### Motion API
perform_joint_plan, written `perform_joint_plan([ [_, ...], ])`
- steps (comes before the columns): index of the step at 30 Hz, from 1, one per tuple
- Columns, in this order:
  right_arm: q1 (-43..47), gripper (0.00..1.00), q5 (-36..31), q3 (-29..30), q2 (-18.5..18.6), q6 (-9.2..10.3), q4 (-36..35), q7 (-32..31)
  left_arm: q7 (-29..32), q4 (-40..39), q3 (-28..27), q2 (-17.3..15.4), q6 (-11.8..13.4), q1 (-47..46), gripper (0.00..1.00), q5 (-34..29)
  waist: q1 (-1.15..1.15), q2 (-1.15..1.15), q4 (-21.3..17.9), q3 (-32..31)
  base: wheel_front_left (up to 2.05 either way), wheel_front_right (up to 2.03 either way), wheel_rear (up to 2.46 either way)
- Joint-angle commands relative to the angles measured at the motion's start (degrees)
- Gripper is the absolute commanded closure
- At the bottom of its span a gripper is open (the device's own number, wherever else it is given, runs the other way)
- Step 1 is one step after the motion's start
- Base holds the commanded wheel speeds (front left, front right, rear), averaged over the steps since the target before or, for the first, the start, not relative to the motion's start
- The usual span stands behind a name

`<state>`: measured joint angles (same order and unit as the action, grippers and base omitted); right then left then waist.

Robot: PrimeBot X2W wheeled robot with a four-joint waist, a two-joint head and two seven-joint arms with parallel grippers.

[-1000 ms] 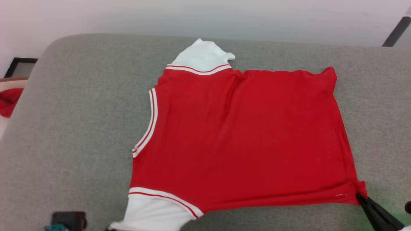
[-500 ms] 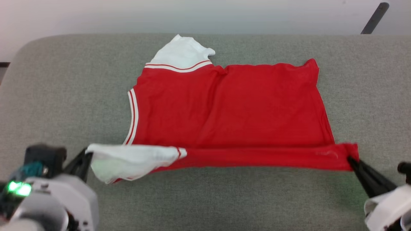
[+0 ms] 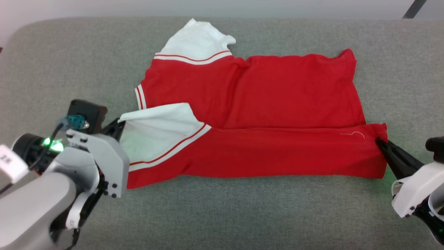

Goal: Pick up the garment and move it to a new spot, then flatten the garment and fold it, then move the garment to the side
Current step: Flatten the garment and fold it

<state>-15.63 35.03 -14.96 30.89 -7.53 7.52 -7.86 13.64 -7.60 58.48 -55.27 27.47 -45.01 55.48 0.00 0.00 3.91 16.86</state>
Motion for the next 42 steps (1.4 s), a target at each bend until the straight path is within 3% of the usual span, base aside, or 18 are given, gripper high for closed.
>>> perform_joint_plan([
  [1,-0.83,1.0,0.25,-0.15,-0.01,0.08,0.57,-0.24,-0.02,1.1,0.02,0.51,-0.67,-0.57,1.0,0.13,0.0,0.0,0.02,1.1,0.0,0.0,0.0],
  [8,-4.51,1.0,1.5,-2.22,-0.71,0.08,5.16,-0.88,-0.44,9.7,1.38,5.56,-5.68,-1.77,1.0,1.11,0.0,0.0,0.19,2.95,0.0,0.0,0.0],
  [14,-7.18,1.0,2.35,-4.27,-1.07,0.07,8.22,-0.8,-1.27,14.26,1.43,8.14,-8.03,-2.67,1.0,1.74,0.0,0.0,0.36,3.04,0.0,0.0,0.0],
  [15,-7.49,0.95,2.52,-4.61,-0.96,0.07,8.53,-0.85,-1.55,14.85,1.25,8.39,-8.26,-2.85,0.86,1.88,0.0,0.0,0.38,2.89,0.0,0.0,0.0],
  [17,-8.02,0.65,2.8,-5.21,-0.84,0.07,9.18,-1.08,-1.66,15.62,1.22,8.72,-8.52,-2.86,0.71,2.05,0.0,0.0,0.41,2.43,0.0,0.0,0.0],
  [19,-8.49,0.6,3.3,-5.79,-0.55,0.07,9.5,-1.52,-1.82,16.06,1.11,8.85,-8.72,-3.02,0.54,2.12,0.0,0.0,0.46,1.89,0.0,0.0,0.0],
  [20,-8.61,0.53,3.42,-5.98,-0.36,0.07,9.66,-1.62,-1.98,16.08,0.94,8.88,-8.78,-3.04,0.24,2.33,0.0,0.0,0.49,1.57,0.0,0.0,0.0],
  [21,-8.6,0.37,3.35,-6.27,-0.13,0.07,9.71,-1.7,-2.06,15.98,0.91,8.79,-8.81,-2.95,0.15,2.41,0.0,0.0,0.5,1.22,0.0,0.0,0.0],
  [22,-8.57,0.07,3.29,-6.57,-0.02,0.07,9.76,-1.85,-2.12,15.8,1.09,8.48,-8.86,-2.9,0.08,2.05,0.0,0.0,0.51,0.82,0.0,0.0,0.0],
  [23,-8.65,0.0,3.28,-6.74,0.09,0.07,9.66,-1.78,-2.39,15.57,1.06,8.25,-8.71,-2.72,0.05,1.91,0.0,0.0,0.52,0.44,0.0,0.0,0.0],
  [24,-8.64,0.0,3.37,-6.73,0.18,0.07,9.66,-1.76,-2.72,15.29,0.87,8.18,-8.39,-2.37,0.0,1.99,0.0,0.0,0.54,0.04,0.0,0.0,0.0],
  [34,-6.62,0.0,1.69,-5.28,0.05,0.07,7.56,0.77,-5.74,9.76,-0.32,5.87,-4.31,2.02,0.0,2.79,0.0,0.0,0.63,-4.3,0.0,0.0,0.0],
  [42,-2.61,0.0,-3.12,-2.38,-1.42,0.07,1.96,6.78,-8.44,2.66,-1.59,3.06,0.49,6.71,0.0,3.73,0.0,0.0,-0.2,-7.35,0.0,0.0,0.0],
])
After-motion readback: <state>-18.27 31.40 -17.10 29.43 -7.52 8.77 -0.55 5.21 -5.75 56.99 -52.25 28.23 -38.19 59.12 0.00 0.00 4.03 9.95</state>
